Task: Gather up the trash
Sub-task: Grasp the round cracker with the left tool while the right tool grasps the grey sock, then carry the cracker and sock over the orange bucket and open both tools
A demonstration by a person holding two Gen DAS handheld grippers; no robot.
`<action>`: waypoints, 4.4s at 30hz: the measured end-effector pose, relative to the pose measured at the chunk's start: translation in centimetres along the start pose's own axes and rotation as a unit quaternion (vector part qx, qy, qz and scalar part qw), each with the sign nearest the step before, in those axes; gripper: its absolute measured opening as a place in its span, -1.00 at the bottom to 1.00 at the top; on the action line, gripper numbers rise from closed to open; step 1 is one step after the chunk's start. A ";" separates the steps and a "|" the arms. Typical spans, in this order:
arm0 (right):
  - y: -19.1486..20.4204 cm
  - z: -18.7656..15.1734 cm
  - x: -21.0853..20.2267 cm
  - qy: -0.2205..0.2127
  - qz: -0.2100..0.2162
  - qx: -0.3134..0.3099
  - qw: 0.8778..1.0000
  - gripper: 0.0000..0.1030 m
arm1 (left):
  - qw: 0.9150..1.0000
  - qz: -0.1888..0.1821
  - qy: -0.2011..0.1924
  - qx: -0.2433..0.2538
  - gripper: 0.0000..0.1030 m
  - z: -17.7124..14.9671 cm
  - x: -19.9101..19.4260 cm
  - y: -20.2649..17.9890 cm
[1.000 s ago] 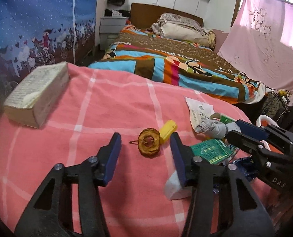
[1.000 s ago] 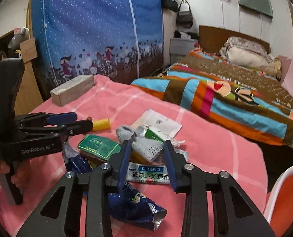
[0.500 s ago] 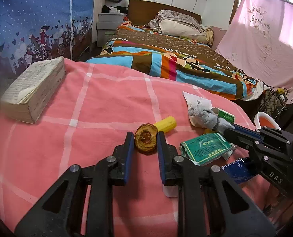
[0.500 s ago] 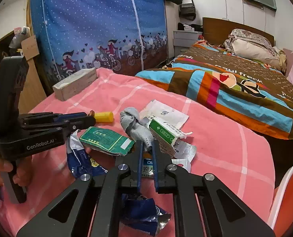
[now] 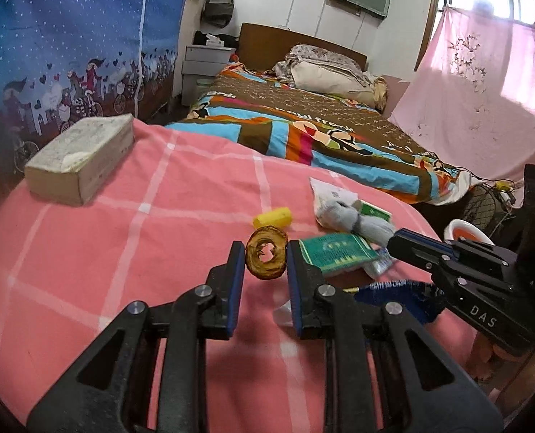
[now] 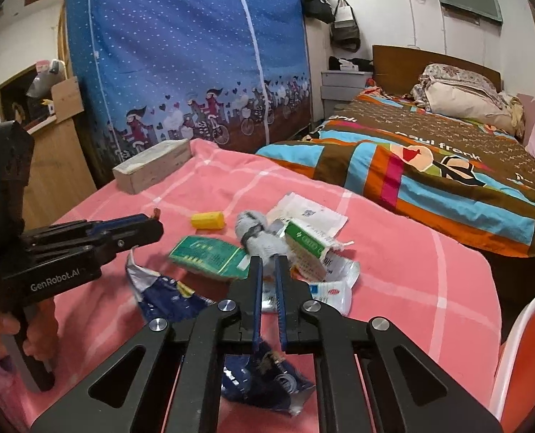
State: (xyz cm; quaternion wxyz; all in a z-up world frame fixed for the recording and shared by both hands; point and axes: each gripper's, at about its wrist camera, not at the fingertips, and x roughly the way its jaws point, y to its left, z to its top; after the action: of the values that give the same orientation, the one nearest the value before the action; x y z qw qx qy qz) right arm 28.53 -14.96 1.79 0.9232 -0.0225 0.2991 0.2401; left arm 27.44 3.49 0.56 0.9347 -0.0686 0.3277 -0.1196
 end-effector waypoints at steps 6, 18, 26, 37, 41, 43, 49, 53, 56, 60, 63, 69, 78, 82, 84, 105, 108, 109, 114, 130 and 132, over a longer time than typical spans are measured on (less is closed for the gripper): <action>0.5 0.3 -0.7 -0.020 -0.009 -0.012 1.000 -0.85 | 1.000 0.007 0.000 -0.007 -0.49 -0.1 0.2 0.1; 0.0 2.2 2.8 0.019 0.019 -0.001 1.000 -0.80 | 0.999 -0.001 0.005 -0.036 -0.49 -0.4 0.6 0.4; -0.3 2.3 3.6 0.036 0.029 0.008 0.999 -0.51 | 0.999 -0.003 0.008 -0.044 -0.49 -0.4 0.7 0.5; -0.3 2.3 4.8 0.060 0.025 0.016 0.998 -0.53 | 0.999 -0.003 0.010 -0.047 -0.49 -0.4 0.8 0.5; -0.1 2.1 4.5 0.054 0.023 0.009 0.998 -0.74 | 0.999 -0.004 0.004 -0.044 -0.49 -0.4 0.7 0.5; 0.2 2.0 4.0 0.043 0.026 0.001 0.999 -0.77 | 0.999 -0.006 -0.003 -0.039 -0.49 -0.5 0.4 0.3; 1.0 1.7 1.6 -0.020 0.018 -0.021 0.999 -0.77 | 0.999 0.002 -0.038 -0.017 -0.49 -0.6 -0.8 -0.6; 1.1 1.4 -0.8 -0.080 0.012 -0.021 0.997 -0.77 | 0.997 0.005 -0.074 -0.006 -0.49 -0.6 -2.1 -1.3; 1.0 1.1 -2.7 -0.125 0.004 -0.019 0.992 -0.76 | 0.994 0.006 -0.107 0.012 -0.49 -0.6 -3.2 -2.4; 0.6 0.7 -5.2 -0.171 -0.018 -0.022 0.985 -0.76 | 0.988 0.002 -0.150 0.038 -0.49 -0.5 -4.6 -4.5; -0.3 0.5 -7.6 -0.206 -0.036 -0.012 0.978 -0.76 | 0.983 -0.008 -0.175 0.060 -0.49 -0.2 -5.5 -6.5; -2.9 0.0 -12.2 -0.250 -0.084 0.002 0.965 -0.74 | 0.975 -0.044 -0.200 0.090 -0.49 0.3 -5.7 -11.0; -8.3 -2.0 -18.4 -0.287 -0.151 0.059 0.944 -0.73 | 0.960 -0.108 -0.208 0.156 -0.49 -0.4 -5.2 -19.2; -10.9 -3.1 -20.3 -0.292 -0.168 0.098 0.936 -0.72 | 0.956 -0.135 -0.193 0.177 -0.48 -0.9 -4.5 -22.2; -12.0 -3.5 -21.1 -0.291 -0.176 0.116 0.933 -0.72 | 0.955 -0.148 -0.179 0.184 -0.48 -1.2 -4.1 -23.6; -18.8 -9.3 -22.4 -0.157 -0.239 0.212 0.935 -0.42 | 0.964 -0.202 0.000 0.172 -0.47 -2.6 3.1 -30.8; -19.4 -9.6 -22.6 -0.153 -0.241 0.218 0.933 -0.29 | 0.966 -0.200 0.005 0.166 -0.37 -2.5 3.3 -31.0; -19.5 -9.6 -22.7 -0.153 -0.242 0.221 0.932 -0.21 | 0.966 -0.200 0.005 0.164 -0.32 -2.5 3.3 -31.0; -19.7 -9.7 -23.0 -0.155 -0.244 0.228 0.930 -0.14 | 0.968 -0.196 -0.002 0.155 -0.14 -2.3 3.0 -30.6; -16.7 -7.5 -23.4 -0.232 -0.253 0.187 0.920 1.00 | 0.985 -0.101 -0.114 0.075 1.00 0.4 -1.6 -22.6; -16.0 -7.1 -23.2 -0.246 -0.250 0.175 0.920 1.00 | 0.985 -0.083 -0.139 0.062 1.00 0.6 -2.4 -21.3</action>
State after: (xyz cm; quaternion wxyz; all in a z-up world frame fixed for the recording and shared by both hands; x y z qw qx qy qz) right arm 15.61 -40.41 7.43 0.9868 0.1253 0.0850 -0.0569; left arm 22.13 -16.35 6.85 0.9603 -0.0539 0.1798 -0.2062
